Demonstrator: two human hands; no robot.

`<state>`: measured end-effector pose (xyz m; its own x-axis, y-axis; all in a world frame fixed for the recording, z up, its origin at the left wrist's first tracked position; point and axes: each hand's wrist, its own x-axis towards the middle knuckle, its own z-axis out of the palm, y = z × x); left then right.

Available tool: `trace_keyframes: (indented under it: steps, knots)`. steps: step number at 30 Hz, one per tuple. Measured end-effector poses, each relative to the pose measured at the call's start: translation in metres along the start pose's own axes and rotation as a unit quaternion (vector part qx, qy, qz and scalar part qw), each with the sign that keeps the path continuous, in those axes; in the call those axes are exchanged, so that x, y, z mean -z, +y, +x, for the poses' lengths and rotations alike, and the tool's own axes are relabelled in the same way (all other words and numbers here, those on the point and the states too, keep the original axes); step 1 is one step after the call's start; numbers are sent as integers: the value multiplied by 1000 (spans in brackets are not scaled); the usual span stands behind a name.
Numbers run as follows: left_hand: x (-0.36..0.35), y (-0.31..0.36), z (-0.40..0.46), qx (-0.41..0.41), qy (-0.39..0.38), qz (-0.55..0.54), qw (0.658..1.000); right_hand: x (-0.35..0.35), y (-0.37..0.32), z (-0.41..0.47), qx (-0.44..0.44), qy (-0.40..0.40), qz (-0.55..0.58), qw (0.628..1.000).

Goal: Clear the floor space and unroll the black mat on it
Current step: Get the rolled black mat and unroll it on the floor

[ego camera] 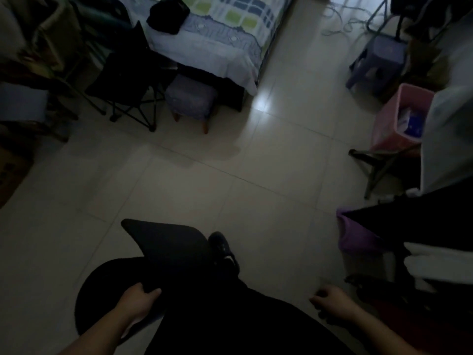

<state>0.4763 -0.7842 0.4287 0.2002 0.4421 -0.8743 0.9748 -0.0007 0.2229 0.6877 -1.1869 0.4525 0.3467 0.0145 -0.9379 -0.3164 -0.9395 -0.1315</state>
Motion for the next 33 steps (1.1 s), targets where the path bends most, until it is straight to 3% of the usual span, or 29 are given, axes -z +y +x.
trace_keyframes:
  steps: [10, 14, 18, 21, 24, 27, 33]
  knots:
    - [67, 117, 53, -30, -31, 43, 998, 114, -231, 56, 72, 6, -182, 981]
    - [73, 156, 66, -21, -29, 58, 998, 133, -311, 86, 122, 3, -259, 958]
    - [68, 195, 80, -8, -19, 38, 999, 131, -391, 116, 170, -50, -321, 930]
    - [59, 228, 87, 8, 2, 23, 1000, 117, -442, 140, 178, -100, -262, 943]
    - [44, 262, 94, 30, 26, 25, 999, 107, -488, 153, 118, -162, -173, 964]
    - [29, 292, 104, 52, 42, 47, 997, 97, -527, 167, 64, -237, -123, 962]
    - [22, 326, 136, 24, 90, 136, 986, 56, -566, 201, -12, -265, -99, 959]
